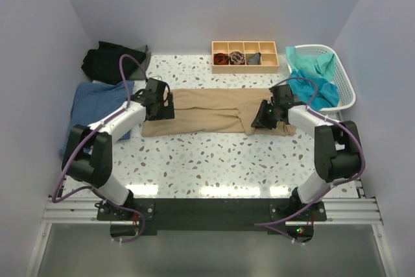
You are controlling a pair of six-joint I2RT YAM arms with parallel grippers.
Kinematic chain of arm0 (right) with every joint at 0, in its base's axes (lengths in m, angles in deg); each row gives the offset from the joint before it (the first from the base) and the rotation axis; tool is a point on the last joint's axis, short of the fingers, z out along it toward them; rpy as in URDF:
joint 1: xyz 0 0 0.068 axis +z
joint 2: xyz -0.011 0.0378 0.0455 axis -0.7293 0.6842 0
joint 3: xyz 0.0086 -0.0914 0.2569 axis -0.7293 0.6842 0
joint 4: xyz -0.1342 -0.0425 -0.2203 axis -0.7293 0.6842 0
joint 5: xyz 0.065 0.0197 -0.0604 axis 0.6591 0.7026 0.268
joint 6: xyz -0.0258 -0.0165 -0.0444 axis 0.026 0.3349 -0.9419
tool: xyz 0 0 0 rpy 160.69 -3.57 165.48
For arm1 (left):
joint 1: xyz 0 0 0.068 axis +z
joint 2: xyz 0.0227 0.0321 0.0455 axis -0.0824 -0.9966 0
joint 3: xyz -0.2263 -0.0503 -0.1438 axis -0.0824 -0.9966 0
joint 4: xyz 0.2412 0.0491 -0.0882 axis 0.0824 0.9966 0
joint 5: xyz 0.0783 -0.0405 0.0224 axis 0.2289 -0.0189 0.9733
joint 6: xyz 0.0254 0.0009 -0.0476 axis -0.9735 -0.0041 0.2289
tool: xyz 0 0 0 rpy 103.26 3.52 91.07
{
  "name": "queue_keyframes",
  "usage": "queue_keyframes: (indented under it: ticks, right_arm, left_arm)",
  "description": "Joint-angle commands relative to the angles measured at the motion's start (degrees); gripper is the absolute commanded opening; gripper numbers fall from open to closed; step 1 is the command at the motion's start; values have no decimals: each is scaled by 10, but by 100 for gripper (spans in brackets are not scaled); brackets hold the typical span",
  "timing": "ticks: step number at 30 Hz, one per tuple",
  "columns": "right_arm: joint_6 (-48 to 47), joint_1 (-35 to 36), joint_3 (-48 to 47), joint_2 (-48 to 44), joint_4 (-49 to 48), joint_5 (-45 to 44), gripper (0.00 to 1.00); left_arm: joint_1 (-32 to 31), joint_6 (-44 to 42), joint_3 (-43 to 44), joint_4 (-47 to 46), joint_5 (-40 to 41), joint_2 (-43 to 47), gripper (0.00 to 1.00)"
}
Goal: Fold and stack the t-shirts
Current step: Fold the tshirt
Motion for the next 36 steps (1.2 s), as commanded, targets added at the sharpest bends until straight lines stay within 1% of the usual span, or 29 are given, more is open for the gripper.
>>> queue_keyframes:
  ticks: [1,2,3,5,7,9,10,12,15,17,18,20,23,26,27,28,29,30,31,32,34,36]
  right_arm:
    - [3,2,-8,-1,-28,18,19]
    - [5,2,-5,-3,-32,22,15]
    - [3,2,-6,-6,-35,25,7]
    - [1,2,-13,-16,-39,28,0]
    - [-5,2,-29,-23,-24,29,1]
    - [-11,2,-58,-19,-11,31,9]
    - [-13,2,-70,-14,7,30,11]
    - [-18,2,-111,14,24,27,13]
    - [-17,2,-159,55,44,25,12]
    - [-14,2,-190,70,51,25,16]
    - [-15,2,-204,93,59,29,17]
    - [-15,2,-232,113,65,35,13]
    - [-16,6,-268,148,59,46,12]
    - [-23,10,-308,183,59,39,11]
    - [-26,10,-320,194,59,40,14]
    - [-29,10,-353,213,84,41,17]
    - [-34,9,-364,222,93,42,26]
    - [-41,10,-370,225,94,42,31]
    - [-50,10,-364,220,79,40,35]
    - [-55,9,-363,214,85,15,39]
    - [-65,10,-337,174,76,-19,48]
    - [-77,10,-319,134,85,-68,51]
  left_arm:
    - [-1,-10,4,-13,-3,-5,100]
    - [-1,-10,4,-13,-3,-5,100]
    - [-1,-10,4,-13,-1,-6,100]
    - [-1,-11,7,-12,-2,-6,100]
    - [-1,-12,7,-12,-1,-8,100]
    - [-1,-13,9,-12,-1,-10,100]
    - [-1,-13,10,-13,-1,-14,100]
    - [-1,-14,13,-12,-3,-18,100]
    - [-1,-16,17,-9,-7,-28,100]
    - [-1,-16,19,-8,-7,-33,100]
    - [-1,-17,20,-7,-6,-36,100]
    - [-1,-17,20,-7,-4,-39,100]
    - [-1,-18,23,-3,-3,-47,100]
    - [-1,-18,25,-3,-4,-56,100]
    - [-1,-18,26,-3,-6,-59,100]
    - [-1,-18,27,-1,-8,-60,100]
    - [-1,-18,29,2,-8,-63,100]
    - [-1,-18,29,3,-5,-66,100]
    - [-1,-17,29,3,-3,-67,100]
    - [-1,-17,30,3,-3,-68,100]
    - [-1,-15,33,7,3,-64,100]
    - [-1,-15,32,4,6,-57,100]
